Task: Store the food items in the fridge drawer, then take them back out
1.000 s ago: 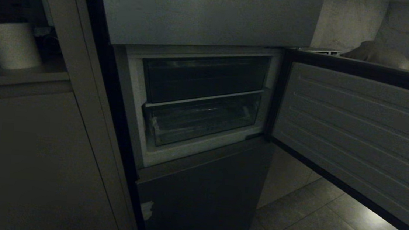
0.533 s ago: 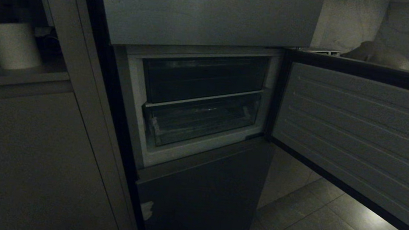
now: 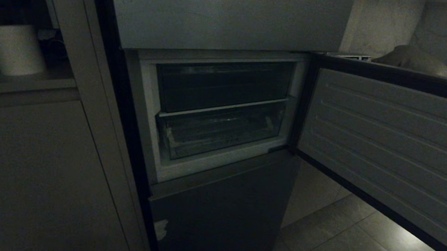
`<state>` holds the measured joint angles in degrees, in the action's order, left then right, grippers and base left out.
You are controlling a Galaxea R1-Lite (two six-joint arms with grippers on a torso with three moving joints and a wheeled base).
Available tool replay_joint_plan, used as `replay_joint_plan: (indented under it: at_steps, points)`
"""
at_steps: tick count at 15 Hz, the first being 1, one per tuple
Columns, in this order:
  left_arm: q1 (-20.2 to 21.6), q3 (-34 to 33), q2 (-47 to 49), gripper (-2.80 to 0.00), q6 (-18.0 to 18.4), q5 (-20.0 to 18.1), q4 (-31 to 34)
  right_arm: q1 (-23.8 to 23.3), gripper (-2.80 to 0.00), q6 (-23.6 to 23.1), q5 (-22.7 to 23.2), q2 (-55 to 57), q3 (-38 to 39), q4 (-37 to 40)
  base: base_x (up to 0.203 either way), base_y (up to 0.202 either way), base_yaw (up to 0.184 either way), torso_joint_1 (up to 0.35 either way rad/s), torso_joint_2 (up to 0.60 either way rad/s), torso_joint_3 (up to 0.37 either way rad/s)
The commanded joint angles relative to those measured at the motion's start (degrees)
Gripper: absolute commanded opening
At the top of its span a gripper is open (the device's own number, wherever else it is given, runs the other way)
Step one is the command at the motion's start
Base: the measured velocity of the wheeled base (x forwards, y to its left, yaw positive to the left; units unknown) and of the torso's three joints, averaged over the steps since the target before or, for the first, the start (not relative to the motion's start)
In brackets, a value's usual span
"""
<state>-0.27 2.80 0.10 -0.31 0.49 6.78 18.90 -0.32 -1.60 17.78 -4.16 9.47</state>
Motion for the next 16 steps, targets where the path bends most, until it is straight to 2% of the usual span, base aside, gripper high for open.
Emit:
replay_joint_plan:
  at_steps: [1, 4, 6, 10, 16]
  points:
    - [0.0, 0.0, 0.0, -2.8, 0.0, 0.0, 0.0, -4.9, -2.8, 0.2, 0.0, -2.0, 0.2, -0.1, 0.0, 0.0, 0.0, 0.0, 0.0, 0.0]
    - [0.0, 0.0, 0.0, -2.8, 0.0, 0.0, 0.0, -7.7, -2.8, 0.4, -0.1, -2.0, 0.1, -0.1, 0.0, 0.0, 0.0, 0.0, 0.0, 0.0]
    - [0.0, 0.0, 0.1, -2.8, 0.0, 0.0, 0.0, -14.8, -2.8, -0.6, 0.1, 0.7, 0.3, 0.0, 0.0, 0.0, 0.0, 0.0, 0.0, 0.0]
    - [0.0, 0.0, 0.0, -2.8, 0.0, 0.0, 0.0, -21.5, -2.8, -0.4, 0.5, -3.3, 0.4, -0.1, 0.0, 0.0, 0.0, 0.0, 0.0, 0.0]
    - [0.0, 0.0, 0.0, -2.8, 0.0, 0.0, 0.0, -18.9, -2.8, -3.8, 2.6, -17.9, 1.3, -2.0, 0.0, 0.0, 0.0, 0.0, 0.0, 0.0]
